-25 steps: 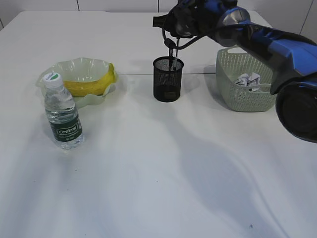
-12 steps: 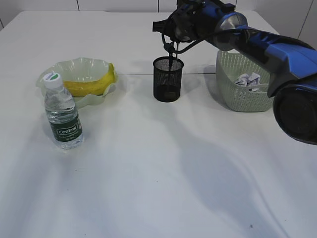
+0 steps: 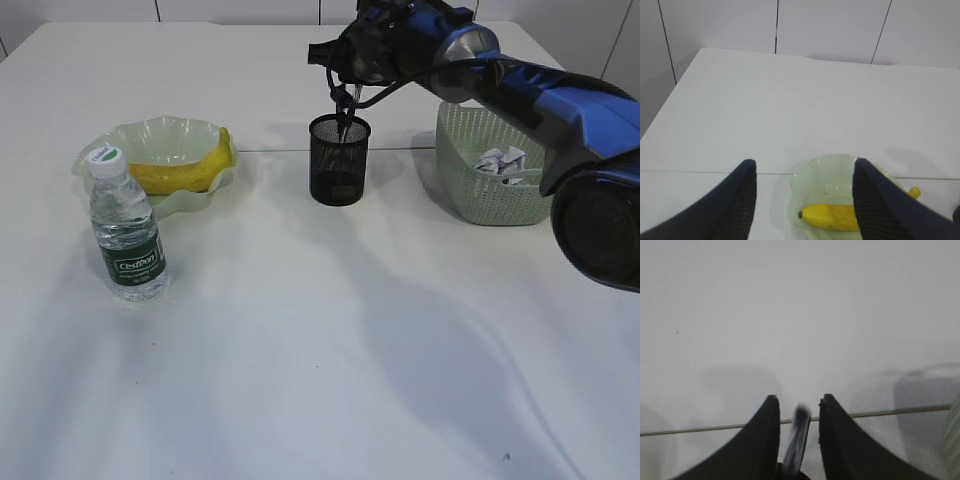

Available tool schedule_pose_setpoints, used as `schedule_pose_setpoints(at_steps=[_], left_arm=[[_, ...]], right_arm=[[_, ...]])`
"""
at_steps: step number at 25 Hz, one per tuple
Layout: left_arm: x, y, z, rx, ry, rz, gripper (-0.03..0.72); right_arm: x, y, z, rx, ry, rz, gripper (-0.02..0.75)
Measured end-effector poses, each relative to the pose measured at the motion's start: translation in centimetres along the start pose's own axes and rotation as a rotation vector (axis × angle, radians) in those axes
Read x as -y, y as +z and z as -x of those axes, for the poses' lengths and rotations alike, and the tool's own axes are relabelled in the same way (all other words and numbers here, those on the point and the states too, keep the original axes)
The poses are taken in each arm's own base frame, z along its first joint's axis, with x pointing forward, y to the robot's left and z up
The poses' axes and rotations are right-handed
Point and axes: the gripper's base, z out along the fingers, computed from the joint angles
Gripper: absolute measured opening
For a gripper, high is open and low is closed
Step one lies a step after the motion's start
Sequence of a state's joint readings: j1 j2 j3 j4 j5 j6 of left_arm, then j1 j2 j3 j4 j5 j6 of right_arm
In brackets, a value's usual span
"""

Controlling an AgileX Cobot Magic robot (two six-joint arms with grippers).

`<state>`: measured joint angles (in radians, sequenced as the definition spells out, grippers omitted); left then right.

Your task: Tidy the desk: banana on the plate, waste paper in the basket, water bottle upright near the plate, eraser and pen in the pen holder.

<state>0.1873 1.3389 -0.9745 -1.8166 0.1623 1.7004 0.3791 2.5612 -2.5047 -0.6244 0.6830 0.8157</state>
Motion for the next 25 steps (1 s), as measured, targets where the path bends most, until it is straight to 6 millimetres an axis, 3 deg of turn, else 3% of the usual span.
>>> schedule_pose_setpoints(at_steps=[3, 8, 13, 19, 25], left_arm=[[0.0, 0.0, 0.0, 0.000, 0.000, 0.000, 0.424], [0.0, 0.0, 0.0, 0.000, 0.000, 0.000, 0.424], [0.0, 0.0, 0.0, 0.000, 0.000, 0.000, 0.424], [0.0, 0.0, 0.3, 0.010, 0.015, -0.001, 0.424], [0.8, -1.4, 4.2, 0.132, 0.064, -0.025, 0.424]], right_arm=[[0.0, 0.0, 0.0, 0.000, 0.000, 0.000, 0.246], [0.0, 0.0, 0.1, 0.002, 0.001, 0.001, 0.260], [-0.2, -1.2, 2.2, 0.070, 0.029, 0.022, 0.260], [0.1, -5.0, 7.3, 0.239, 0.057, 0.028, 0.260], [2.0, -11.1, 12.4, 0.345, -0.001, -0.063, 0.259]])
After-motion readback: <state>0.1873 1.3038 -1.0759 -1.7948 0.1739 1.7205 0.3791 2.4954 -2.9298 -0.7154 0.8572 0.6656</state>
